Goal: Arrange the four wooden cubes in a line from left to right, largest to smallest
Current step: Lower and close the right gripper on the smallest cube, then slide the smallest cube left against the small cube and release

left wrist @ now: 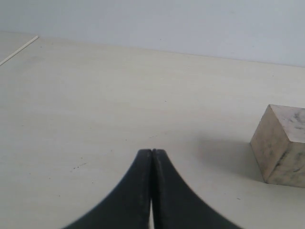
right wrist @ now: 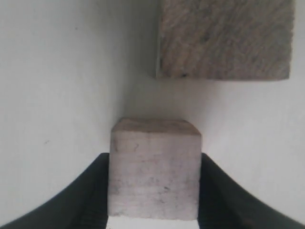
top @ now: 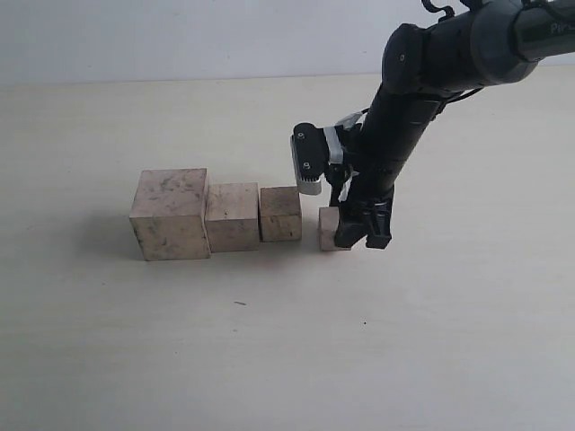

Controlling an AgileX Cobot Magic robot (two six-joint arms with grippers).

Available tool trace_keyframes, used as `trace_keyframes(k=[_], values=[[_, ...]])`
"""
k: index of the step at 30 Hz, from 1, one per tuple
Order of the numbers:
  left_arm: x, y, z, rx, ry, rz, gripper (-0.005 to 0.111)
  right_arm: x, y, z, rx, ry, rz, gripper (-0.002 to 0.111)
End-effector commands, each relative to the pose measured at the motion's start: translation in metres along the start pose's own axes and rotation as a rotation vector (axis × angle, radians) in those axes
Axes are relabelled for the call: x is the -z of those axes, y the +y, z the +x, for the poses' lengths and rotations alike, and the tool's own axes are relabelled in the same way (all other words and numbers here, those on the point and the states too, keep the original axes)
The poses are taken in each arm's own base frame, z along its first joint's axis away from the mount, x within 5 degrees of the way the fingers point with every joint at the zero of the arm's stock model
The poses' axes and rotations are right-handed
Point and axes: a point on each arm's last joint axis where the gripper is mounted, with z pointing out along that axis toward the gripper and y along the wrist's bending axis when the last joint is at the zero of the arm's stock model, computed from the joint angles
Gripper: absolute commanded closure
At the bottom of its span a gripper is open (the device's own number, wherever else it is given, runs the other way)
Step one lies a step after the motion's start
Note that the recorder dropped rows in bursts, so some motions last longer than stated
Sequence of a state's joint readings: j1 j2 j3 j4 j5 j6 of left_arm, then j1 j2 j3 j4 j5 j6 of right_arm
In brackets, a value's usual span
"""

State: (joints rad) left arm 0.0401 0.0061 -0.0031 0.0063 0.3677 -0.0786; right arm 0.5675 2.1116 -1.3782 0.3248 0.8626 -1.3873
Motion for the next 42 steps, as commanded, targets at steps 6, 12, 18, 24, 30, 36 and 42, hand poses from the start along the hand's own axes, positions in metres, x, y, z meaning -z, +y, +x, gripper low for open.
trace_keyframes(k=[6,12,18,24,30,36,42], values=[[0.000,0.000,0.000,0.010,-0.016,0.005,0.107,0.001,-0.006,0.002,-0.029,-0.005,0.070,0.108],[0.000,0.000,0.000,0.010,-0.016,0.005,0.107,0.001,-0.014,-0.001,-0.043,-0.040,0.150,0.108],[0.000,0.000,0.000,0.010,-0.016,0.005,0.107,0.002,-0.012,-0.009,-0.008,-0.122,0.134,0.108],[0.000,0.000,0.000,0.010,-0.016,0.005,0.107,0.002,-0.010,-0.009,0.004,-0.119,0.109,0.108],[0.000,0.000,0.000,0.010,-0.016,0.005,0.107,0.001,-0.010,-0.008,0.013,-0.109,0.110,0.108],[0.000,0.000,0.000,0.010,-0.016,0.005,0.107,0.001,-0.008,-0.005,0.041,-0.079,0.091,0.108],[0.000,0.000,0.000,0.010,-0.016,0.005,0.107,-0.003,-0.008,-0.006,0.016,-0.095,0.078,0.108]])
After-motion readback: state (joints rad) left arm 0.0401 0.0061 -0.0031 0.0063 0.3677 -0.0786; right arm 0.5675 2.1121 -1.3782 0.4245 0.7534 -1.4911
